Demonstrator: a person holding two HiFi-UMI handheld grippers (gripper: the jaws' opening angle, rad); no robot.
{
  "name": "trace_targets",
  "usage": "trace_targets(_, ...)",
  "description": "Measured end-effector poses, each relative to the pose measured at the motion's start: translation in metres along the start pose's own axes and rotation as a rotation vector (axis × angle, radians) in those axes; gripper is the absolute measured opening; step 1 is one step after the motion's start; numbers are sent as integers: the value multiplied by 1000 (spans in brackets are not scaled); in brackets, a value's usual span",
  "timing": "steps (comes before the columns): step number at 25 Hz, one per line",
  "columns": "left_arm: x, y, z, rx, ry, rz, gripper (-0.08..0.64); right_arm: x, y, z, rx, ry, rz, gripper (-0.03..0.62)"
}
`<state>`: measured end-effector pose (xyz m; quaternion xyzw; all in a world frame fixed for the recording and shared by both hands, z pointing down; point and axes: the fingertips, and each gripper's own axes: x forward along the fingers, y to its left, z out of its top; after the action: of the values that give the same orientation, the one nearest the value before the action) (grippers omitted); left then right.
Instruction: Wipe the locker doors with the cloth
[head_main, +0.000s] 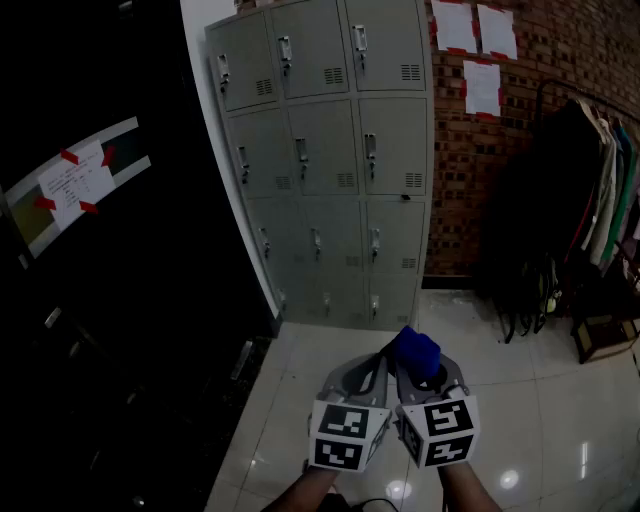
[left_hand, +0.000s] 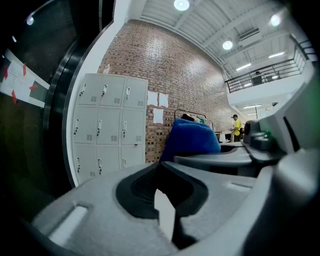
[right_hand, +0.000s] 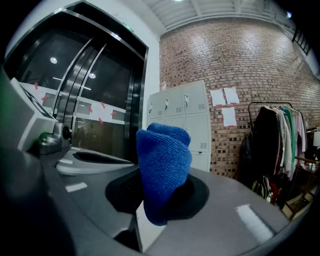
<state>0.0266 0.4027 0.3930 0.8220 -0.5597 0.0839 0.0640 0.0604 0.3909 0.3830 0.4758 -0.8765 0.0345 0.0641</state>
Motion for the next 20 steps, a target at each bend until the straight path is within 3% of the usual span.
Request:
trace_targets(6, 56, 43, 9, -8, -17, -8, 0, 65, -20, -1, -10, 14, -3, 83)
trace_targets(14, 133, 134, 35, -7, -20, -70, 0, 186, -32, 22, -16, 29, -71, 83)
trace_targets(20, 167, 182, 52, -3, -31, -106, 0, 242, -32, 38, -19, 34, -111, 83)
